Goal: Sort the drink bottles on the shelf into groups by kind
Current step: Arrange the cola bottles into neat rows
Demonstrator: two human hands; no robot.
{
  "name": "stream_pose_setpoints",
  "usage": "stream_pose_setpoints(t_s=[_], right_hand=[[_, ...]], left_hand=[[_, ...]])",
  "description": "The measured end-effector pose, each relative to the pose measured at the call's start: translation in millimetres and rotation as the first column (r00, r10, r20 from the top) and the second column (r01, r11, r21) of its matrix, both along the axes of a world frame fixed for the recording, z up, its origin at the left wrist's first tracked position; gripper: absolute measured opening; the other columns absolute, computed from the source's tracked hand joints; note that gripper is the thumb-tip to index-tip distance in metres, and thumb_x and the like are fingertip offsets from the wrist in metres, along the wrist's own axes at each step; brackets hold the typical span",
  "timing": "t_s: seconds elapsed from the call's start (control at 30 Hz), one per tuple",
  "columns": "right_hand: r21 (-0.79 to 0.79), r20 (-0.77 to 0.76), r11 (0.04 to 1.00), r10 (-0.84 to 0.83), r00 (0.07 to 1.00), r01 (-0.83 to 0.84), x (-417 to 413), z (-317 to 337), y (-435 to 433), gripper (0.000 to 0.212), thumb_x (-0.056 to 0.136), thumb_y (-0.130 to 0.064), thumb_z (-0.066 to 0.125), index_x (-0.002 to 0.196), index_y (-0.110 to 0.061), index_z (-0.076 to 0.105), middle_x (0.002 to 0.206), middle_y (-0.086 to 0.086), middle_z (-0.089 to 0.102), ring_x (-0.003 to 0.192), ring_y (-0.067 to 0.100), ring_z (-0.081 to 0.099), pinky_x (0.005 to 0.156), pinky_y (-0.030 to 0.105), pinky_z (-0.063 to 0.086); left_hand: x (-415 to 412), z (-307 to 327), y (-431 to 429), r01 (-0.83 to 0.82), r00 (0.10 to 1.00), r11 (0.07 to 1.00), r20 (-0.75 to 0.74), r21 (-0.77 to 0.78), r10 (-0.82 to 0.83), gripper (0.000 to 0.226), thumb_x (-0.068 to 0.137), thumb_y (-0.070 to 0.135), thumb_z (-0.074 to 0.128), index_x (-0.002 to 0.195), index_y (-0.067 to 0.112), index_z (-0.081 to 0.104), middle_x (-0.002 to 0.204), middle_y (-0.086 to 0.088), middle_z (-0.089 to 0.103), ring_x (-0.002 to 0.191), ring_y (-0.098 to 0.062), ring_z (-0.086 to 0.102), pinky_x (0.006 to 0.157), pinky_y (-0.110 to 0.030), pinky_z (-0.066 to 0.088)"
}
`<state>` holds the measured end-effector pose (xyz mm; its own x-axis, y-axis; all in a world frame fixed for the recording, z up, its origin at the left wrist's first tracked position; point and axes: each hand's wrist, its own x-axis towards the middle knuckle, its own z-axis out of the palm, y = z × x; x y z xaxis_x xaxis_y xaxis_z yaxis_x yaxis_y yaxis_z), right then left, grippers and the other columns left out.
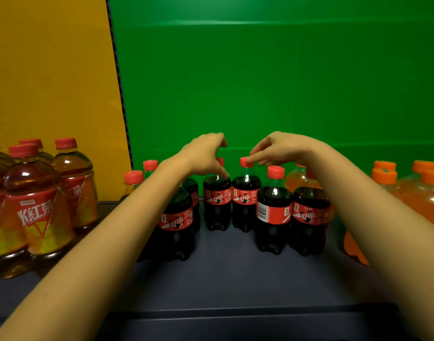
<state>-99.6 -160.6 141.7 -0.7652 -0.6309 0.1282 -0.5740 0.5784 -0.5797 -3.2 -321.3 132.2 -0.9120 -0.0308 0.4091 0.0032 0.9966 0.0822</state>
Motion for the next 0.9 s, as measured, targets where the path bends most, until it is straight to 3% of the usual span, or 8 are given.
stream_pose_setpoints(t_s=[0.1,0.17,0.27,0.43,0.6,0.67,0.8,0.9], right_hand=[[-0.274,-0.167,0.962,-0.060,0.984,0.013,20,-8,28,0.029,0.081,-0.024,0.069,0.107,-0.012,0.066,0.109,0.006,0.068,0.099,0.015,0.062,0.091,0.025,0.048],[-0.445,-0.231,0.896,-0.110,0.967,-0.005,38,-24,48,0.025,0.081,-0.017,0.068,0.106,-0.013,0.066,0.103,0.000,0.067,0.090,0.008,0.061,0.080,0.012,0.047],[-0.573,-0.370,0.819,-0.291,0.882,0.030,55,-53,73,0.033,0.081,-0.014,0.068,0.113,-0.016,0.062,0.108,-0.006,0.060,0.103,0.005,0.054,0.092,0.013,0.038],[-0.611,-0.276,0.779,-0.373,0.886,0.138,62,-104,92,0.064,0.076,-0.020,0.072,0.131,-0.012,0.041,0.127,0.003,0.046,0.111,0.008,0.043,0.096,0.023,0.034],[-0.590,-0.248,0.791,-0.369,0.896,0.162,66,-135,93,0.068,0.076,-0.023,0.073,0.132,-0.016,0.036,0.123,-0.006,0.040,0.111,0.002,0.038,0.091,0.018,0.031],[-0.600,-0.263,0.787,-0.363,0.894,0.143,67,-142,92,0.071,0.076,-0.022,0.073,0.134,-0.016,0.033,0.123,-0.008,0.038,0.114,0.003,0.038,0.094,0.020,0.032],[-0.633,-0.225,0.768,-0.309,0.924,0.103,65,-156,92,0.079,0.075,-0.026,0.073,0.139,-0.026,0.026,0.132,-0.008,0.043,0.122,0.010,0.045,0.101,0.030,0.040],[-0.666,-0.169,0.739,-0.279,0.945,0.100,65,-156,94,0.079,0.073,-0.029,0.075,0.137,-0.031,0.028,0.127,-0.010,0.048,0.113,0.004,0.052,0.093,0.020,0.044]], left_hand=[[19,-14,22,0.202,0.946,0.956,-0.297,0.212,-0.134,0.044,0.075,0.030,0.073,0.109,0.008,0.055,0.108,-0.005,0.063,0.099,-0.024,0.059,0.089,-0.036,0.047],[29,-30,38,0.290,0.927,0.890,-0.334,0.352,-0.170,0.042,0.074,0.030,0.074,0.105,0.009,0.055,0.100,-0.001,0.063,0.089,-0.021,0.061,0.083,-0.037,0.050],[32,-60,54,0.318,0.926,0.851,-0.330,0.418,-0.183,0.059,0.068,0.035,0.078,0.115,0.012,0.049,0.113,0.000,0.059,0.096,-0.018,0.057,0.088,-0.037,0.049],[20,-104,73,0.252,0.958,0.795,-0.256,0.552,-0.126,0.089,0.060,0.040,0.082,0.129,0.015,0.033,0.117,0.005,0.047,0.106,-0.013,0.052,0.096,-0.032,0.045],[8,-129,94,0.218,0.969,0.743,-0.228,0.633,-0.089,0.100,0.055,0.035,0.086,0.133,0.017,0.025,0.132,0.001,0.048,0.120,-0.015,0.049,0.098,-0.023,0.039],[6,-132,102,0.210,0.966,0.734,-0.252,0.646,-0.054,0.106,0.053,0.035,0.087,0.135,0.016,0.023,0.136,-0.001,0.043,0.124,-0.017,0.045,0.103,-0.030,0.039],[4,-132,110,0.156,0.957,0.762,-0.288,0.629,0.041,0.101,0.052,0.042,0.085,0.132,0.016,0.029,0.131,-0.001,0.042,0.119,-0.020,0.047,0.094,-0.038,0.046],[6,-131,107,0.141,0.951,0.768,-0.302,0.624,0.070,0.090,0.052,0.046,0.084,0.124,0.021,0.037,0.122,0.002,0.050,0.111,-0.018,0.053,0.087,-0.038,0.049]])
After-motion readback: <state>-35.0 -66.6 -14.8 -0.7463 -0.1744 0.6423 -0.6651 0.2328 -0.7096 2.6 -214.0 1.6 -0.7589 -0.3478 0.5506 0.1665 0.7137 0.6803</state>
